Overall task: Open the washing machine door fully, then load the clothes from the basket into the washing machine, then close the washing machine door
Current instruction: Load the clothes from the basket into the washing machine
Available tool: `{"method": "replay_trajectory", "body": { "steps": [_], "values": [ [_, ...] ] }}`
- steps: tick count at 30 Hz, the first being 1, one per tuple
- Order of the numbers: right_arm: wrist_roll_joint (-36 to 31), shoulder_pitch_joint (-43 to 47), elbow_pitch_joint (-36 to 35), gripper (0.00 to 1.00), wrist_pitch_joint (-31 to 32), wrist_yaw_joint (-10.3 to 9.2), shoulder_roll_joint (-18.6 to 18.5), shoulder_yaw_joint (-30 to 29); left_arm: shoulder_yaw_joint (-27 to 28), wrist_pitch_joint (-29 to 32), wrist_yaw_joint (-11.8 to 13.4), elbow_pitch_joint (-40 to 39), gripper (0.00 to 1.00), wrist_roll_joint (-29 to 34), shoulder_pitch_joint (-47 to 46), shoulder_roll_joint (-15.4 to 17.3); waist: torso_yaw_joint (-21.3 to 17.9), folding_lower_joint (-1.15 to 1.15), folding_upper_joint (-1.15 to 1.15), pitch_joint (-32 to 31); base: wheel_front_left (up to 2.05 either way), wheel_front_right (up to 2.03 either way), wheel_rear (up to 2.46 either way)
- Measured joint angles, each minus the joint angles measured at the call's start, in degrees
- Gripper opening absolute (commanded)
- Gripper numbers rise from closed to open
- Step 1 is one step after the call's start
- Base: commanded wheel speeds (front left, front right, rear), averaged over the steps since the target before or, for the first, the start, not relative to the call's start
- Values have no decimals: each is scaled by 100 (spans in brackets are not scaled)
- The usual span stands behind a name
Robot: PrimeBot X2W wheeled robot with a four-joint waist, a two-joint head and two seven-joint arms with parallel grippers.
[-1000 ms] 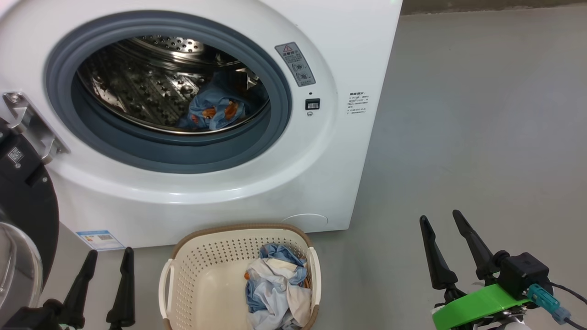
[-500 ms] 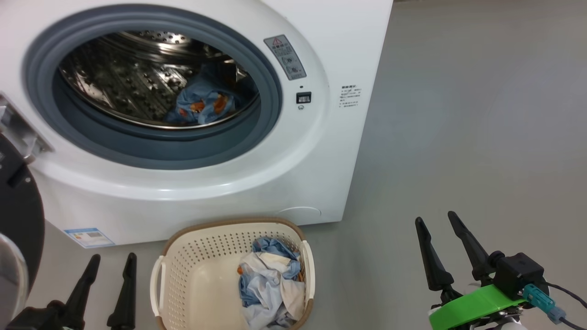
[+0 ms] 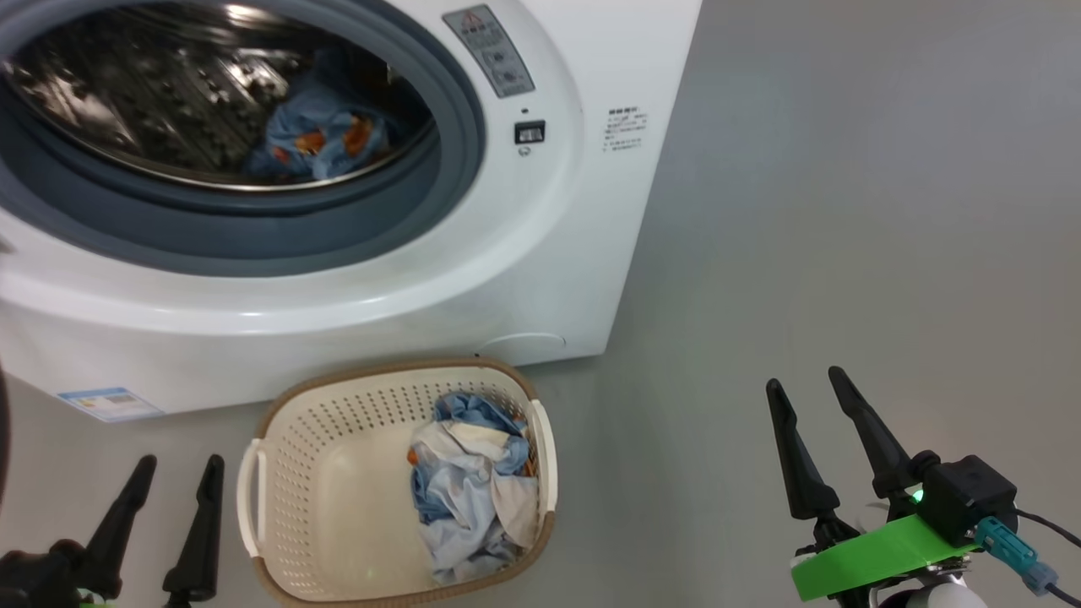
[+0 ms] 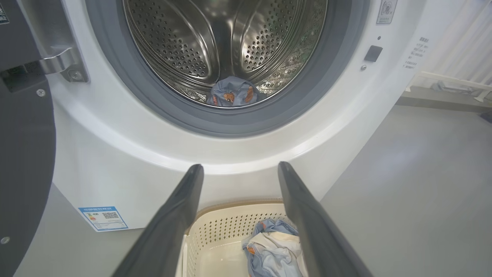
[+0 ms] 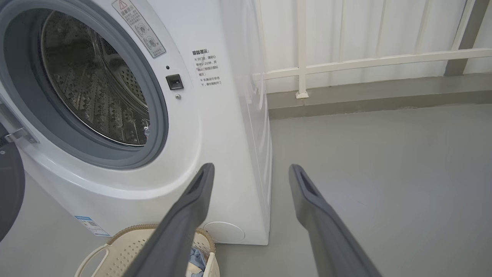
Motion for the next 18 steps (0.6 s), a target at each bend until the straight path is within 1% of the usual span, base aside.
{"method": "replay_trajectory", "body": {
  "steps": [4, 13, 14, 18],
  "values": [
    [35, -16, -119, 100, 0, 0, 0, 13, -111, 0, 0, -37, 100, -92, -88, 194, -81, 0, 0, 209, 0, 0, 0],
    [136, -131, -393, 100, 0, 0, 0, 118, -762, 1, -5, 99, 100, -399, -369, 816, -279, 0, 0, 747, 0, 0, 0],
    [136, -131, -393, 100, 0, 0, 0, 118, -762, 1, -5, 99, 100, -399, -369, 816, -279, 0, 0, 747, 0, 0, 0],
    [178, -141, -539, 100, 0, 0, 1, 188, -1042, 1, -5, 267, 100, -519, -575, 1035, -394, 0, 0, 992, 0, 0, 0]
  ]
}}
